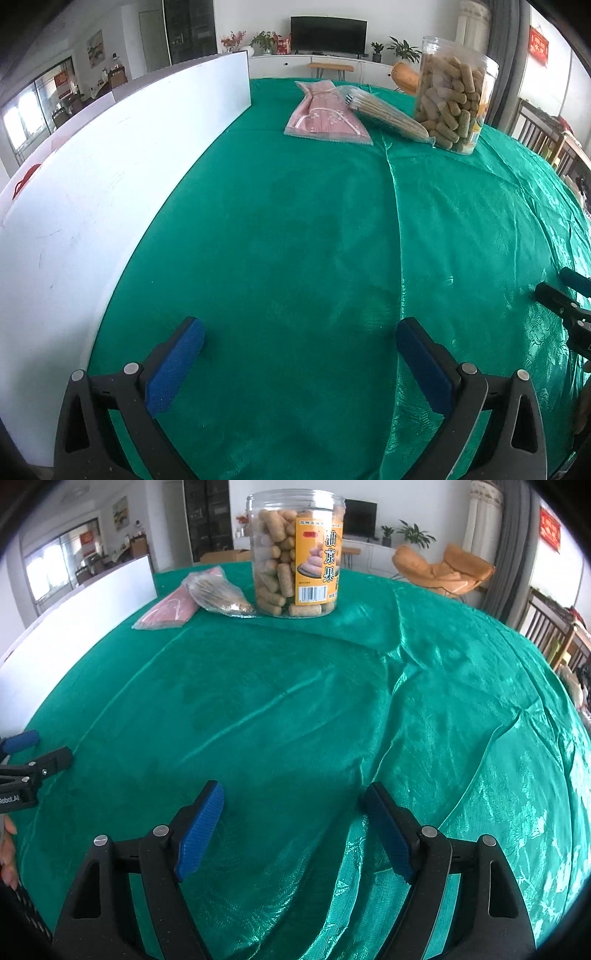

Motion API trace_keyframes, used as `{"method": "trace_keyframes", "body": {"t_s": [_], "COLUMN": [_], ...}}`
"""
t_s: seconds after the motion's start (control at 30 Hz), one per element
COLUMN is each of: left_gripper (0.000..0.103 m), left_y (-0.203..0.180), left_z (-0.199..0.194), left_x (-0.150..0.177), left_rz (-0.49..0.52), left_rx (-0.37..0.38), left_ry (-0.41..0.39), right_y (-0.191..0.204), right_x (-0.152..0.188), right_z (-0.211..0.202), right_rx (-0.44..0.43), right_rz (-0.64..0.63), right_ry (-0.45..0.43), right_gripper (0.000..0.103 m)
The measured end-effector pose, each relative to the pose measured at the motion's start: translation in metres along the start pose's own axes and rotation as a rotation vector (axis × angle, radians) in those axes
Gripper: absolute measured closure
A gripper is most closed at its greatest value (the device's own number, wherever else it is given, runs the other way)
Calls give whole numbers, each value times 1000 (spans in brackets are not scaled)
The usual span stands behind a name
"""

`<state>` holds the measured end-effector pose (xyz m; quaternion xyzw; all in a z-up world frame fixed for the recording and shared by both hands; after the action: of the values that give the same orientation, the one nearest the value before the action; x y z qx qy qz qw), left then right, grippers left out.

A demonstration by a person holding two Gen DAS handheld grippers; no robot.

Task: Organize soft objects

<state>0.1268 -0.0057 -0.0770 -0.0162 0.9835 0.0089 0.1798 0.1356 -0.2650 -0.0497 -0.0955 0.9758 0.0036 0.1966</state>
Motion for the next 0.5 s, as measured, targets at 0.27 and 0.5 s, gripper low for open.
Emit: {"method": "trace_keyframes", "body": {"t_s": [0.27, 0.5], "left_gripper": [0, 0], "left_y": [5, 5], "left_z": [-1, 0], "left_x": [-1, 0], "left_rz": [-9, -12], "left_rx": [-1, -4], "left_ry": [12, -4], "right_y": [3, 56], "right_x": [-5, -79], "right_z": [2, -4], "right_rx": [-5, 126], "right_rz": [-11, -294], "right_ry": [25, -51], "right_gripper": [18, 19]}}
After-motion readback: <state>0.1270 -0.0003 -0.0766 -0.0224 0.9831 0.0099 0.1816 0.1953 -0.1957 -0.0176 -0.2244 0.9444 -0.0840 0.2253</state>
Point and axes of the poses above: each gripper's, at about its wrist camera, not at the fingertips, and z roughly the way its jaws point, y to its left, x to its underside, the point moved 1 cm from there along z, roughly the way its jaws point, and after that the axes turned 15 degrees about y, right-handed, at the moved point
